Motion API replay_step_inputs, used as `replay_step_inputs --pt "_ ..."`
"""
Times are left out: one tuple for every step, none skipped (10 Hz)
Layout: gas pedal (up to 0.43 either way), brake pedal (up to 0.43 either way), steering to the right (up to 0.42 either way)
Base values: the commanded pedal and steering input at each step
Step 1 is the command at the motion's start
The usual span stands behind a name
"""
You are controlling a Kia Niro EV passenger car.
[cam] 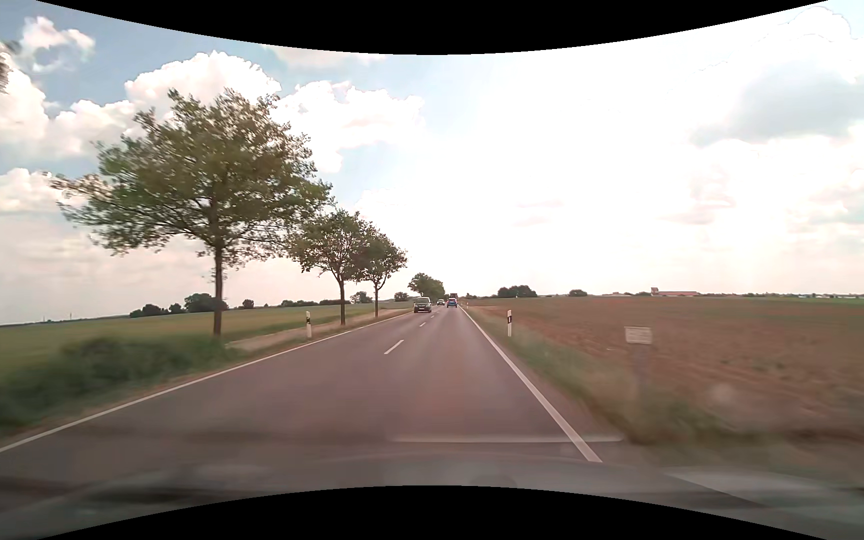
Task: Follow the waypoints while adhering to traffic rules and regulations
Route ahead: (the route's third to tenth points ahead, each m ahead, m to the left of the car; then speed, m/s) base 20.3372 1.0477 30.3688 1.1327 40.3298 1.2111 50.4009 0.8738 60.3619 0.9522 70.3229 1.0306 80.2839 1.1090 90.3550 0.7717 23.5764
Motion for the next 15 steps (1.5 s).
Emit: replay_step_inputs --pt "0.067 0.000 -0.003" --pt "0.079 0.000 -0.003" --pt "0.079 0.000 -0.003" --pt "0.098 0.000 -0.003" --pt "0.130 0.000 -0.003" --pt "0.138 0.000 -0.003" --pt "0.138 0.000 -0.003" --pt "0.138 0.000 -0.003" --pt "0.138 0.000 -0.003" --pt "0.138 0.000 -0.003" --pt "0.138 0.000 -0.003" --pt "0.138 0.000 -0.003" --pt "0.138 0.000 -0.003" --pt "0.138 0.000 -0.003" --pt "0.138 0.000 -0.003"
